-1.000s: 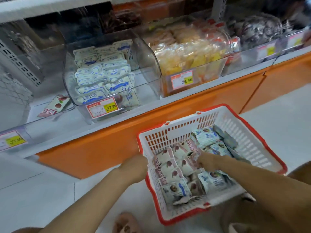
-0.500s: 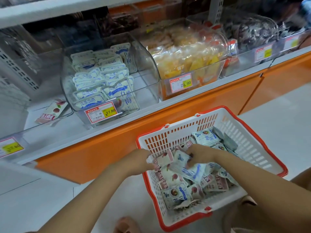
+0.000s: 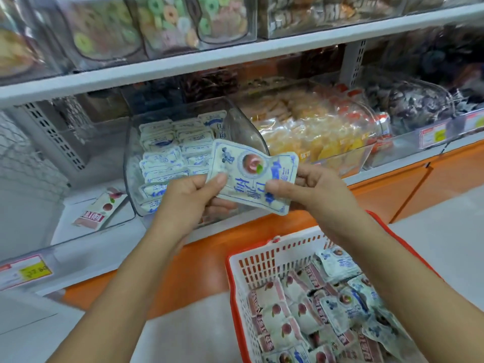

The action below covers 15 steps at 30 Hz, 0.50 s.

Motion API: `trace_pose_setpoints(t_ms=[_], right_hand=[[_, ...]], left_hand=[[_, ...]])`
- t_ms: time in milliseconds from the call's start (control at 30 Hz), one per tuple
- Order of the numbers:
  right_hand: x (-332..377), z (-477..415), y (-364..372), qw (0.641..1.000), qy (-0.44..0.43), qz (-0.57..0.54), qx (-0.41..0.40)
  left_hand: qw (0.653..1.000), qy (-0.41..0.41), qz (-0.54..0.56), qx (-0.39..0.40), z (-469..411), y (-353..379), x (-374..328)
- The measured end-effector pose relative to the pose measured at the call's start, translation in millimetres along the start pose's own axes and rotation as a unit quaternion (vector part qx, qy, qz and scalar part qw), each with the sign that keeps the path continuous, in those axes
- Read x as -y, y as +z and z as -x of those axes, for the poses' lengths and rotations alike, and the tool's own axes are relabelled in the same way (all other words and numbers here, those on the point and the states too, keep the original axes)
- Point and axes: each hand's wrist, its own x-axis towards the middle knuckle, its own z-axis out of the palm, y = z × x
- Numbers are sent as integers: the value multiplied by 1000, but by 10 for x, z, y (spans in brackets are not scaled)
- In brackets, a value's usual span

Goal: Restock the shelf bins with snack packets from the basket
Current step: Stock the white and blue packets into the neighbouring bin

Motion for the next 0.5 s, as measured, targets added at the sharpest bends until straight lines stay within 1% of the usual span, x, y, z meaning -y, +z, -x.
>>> trace_pose_setpoints(t_ms=[67, 100, 133, 167, 200, 233, 267, 300, 333, 433, 500], right_hand=[[97, -60, 93, 991, -49, 112, -49], [154, -110, 136, 979, -74, 177, -77], [201, -181, 162, 960, -98, 241, -103], [249, -278, 179, 935, -119, 309, -131], [302, -397, 195, 897, -136, 388, -159], [356, -541, 219, 851, -144, 471, -180], [398, -702, 252, 812, -140, 534, -189], [420, -873, 291, 787, -126, 574, -189], [431, -1043, 342, 773, -108, 598, -181], [387, -1522, 507, 756, -61, 638, -133], [357, -1806, 605, 720, -52, 684, -107]], left_hand=[[997, 53, -50, -33, -63, -6, -34], [989, 88, -100, -60, -88, -14, -26], [971, 132, -176, -92, -118, -33, -3], [940, 177, -265, -122, -146, -60, 29], [904, 210, -343, -145, -183, -101, 76], [877, 230, -392, -157, -224, -140, 127], [863, 236, -418, -157, -268, -180, 178], [855, 236, -435, -155, -315, -219, 224], [846, 237, -453, -149, -352, -251, 260], [811, 259, -509, -122, -422, -318, 345], [807, 267, -513, -116, -418, -353, 365]])
